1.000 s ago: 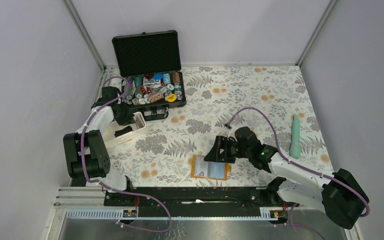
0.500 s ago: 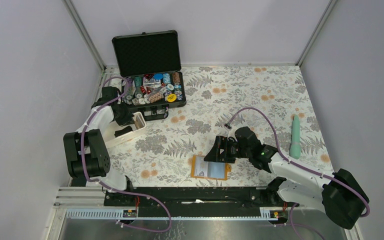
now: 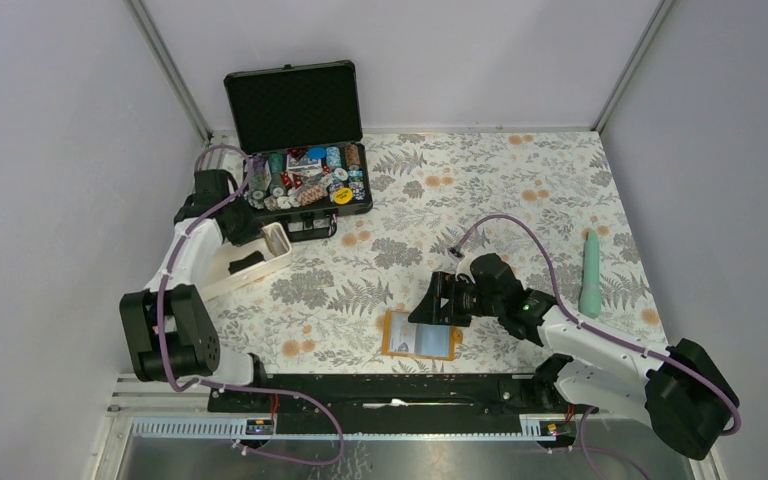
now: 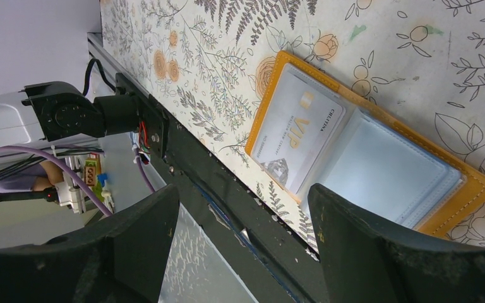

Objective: Put the credit cards into the card holder
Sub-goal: Pick up the credit card from the storage box.

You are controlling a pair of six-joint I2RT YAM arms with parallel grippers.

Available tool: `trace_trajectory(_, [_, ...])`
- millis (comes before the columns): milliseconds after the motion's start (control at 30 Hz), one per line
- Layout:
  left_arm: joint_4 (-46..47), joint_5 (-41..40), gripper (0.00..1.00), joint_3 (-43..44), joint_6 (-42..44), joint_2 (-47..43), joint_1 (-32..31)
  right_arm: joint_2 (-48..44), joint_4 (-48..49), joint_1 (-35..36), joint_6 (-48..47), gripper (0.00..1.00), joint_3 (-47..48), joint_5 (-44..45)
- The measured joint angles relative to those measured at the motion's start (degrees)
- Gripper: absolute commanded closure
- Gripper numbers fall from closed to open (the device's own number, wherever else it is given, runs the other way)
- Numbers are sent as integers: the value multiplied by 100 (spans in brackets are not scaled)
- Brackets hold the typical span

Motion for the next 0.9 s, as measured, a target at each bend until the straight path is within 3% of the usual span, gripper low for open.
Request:
trace_trajectory(233, [-33, -87, 100, -2, -9, -278, 0, 0, -4, 0, -37, 19, 4, 2])
trace_trajectory(433, [103, -76, 100, -79, -42, -1029, 0, -146, -120, 2, -223, 17, 234, 83])
trace_trajectory(700, [562, 822, 100, -516, -341, -2341, -20, -435, 177, 0, -516, 15, 767, 114])
trace_trajectory(800, [686, 1228, 100, -647, -553, -2769, -269, -411, 520, 0, -527, 16, 925, -28])
trace_trajectory(900, [868, 1545, 100, -713, -787, -3119, -918, -254, 935, 0, -470, 16, 1043, -243])
